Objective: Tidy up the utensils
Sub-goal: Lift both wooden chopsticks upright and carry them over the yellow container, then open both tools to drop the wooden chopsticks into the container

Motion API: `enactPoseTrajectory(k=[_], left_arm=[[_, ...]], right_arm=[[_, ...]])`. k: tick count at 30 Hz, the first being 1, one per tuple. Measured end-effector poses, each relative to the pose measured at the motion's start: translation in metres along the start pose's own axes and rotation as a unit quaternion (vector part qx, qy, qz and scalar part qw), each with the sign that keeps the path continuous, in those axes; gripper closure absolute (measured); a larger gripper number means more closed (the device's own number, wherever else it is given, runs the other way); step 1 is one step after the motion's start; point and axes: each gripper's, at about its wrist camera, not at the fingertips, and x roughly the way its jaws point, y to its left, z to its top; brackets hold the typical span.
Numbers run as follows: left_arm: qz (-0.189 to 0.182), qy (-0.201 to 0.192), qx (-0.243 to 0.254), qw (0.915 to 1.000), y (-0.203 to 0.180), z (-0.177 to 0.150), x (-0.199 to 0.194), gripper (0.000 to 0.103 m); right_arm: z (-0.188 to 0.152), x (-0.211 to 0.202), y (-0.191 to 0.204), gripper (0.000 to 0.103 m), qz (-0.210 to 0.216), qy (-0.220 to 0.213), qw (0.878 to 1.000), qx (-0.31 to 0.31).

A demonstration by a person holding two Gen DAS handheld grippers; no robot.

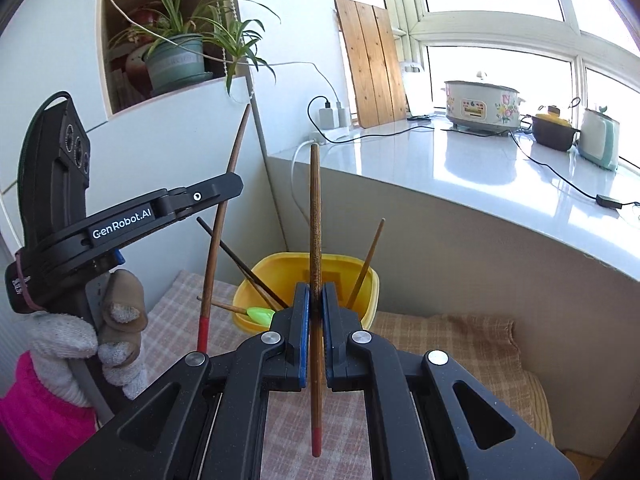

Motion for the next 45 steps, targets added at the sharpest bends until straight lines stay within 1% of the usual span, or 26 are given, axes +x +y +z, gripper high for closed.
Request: enactPoseTrajectory(k=[6, 9, 14, 20, 29, 31, 34, 37, 39, 45], left_arm=[[0.005, -0.003, -0.004, 1.0, 0.001, 0.008, 0.015, 0.099], [0.008, -0.005, -0.005, 0.9999, 0.0, 0.01, 0.02, 0.099], [0.012, -0.02, -0.007, 0.9997, 0.003, 0.017, 0.025, 0.099], [0.037, -0.032, 0.012, 0.9987, 0.004, 0.015, 0.039, 0.099], [0.053, -0.049, 0.023, 0.9971, 0.004, 0.007, 0.049, 0.099], [0.052, -0.045, 0.024, 0.9973, 0.005, 0.007, 0.05, 0.099], [0.052, -0.042, 0.025, 0.9974, 0.005, 0.006, 0.052, 0.099], [0.053, -0.041, 0.028, 0.9974, 0.006, 0.005, 0.052, 0.099], [0.048, -0.039, 0.026, 0.9977, 0.007, 0.004, 0.051, 0.099], [0.053, -0.041, 0.019, 0.9976, 0.012, 0.0, 0.048, 0.099]], right_arm=[[0.023, 0.007, 0.0, 0.099, -0.003, -0.019, 1.0, 0.001], [0.03, 0.014, -0.002, 0.099, 0.0, -0.021, 1.0, 0.011], [0.045, 0.018, -0.007, 0.099, 0.002, -0.033, 0.999, 0.023], [0.056, 0.03, -0.011, 0.099, -0.003, -0.043, 0.998, 0.035], [0.059, 0.049, -0.02, 0.099, -0.001, -0.042, 0.998, 0.056], [0.061, 0.05, -0.022, 0.099, 0.0, -0.042, 0.997, 0.06], [0.064, 0.05, -0.022, 0.099, -0.009, -0.048, 0.997, 0.052], [0.063, 0.052, -0.021, 0.099, -0.012, -0.044, 0.998, 0.045], [0.06, 0.055, -0.02, 0.099, -0.011, -0.039, 0.998, 0.04], [0.046, 0.06, -0.015, 0.099, -0.018, -0.025, 0.999, 0.027]])
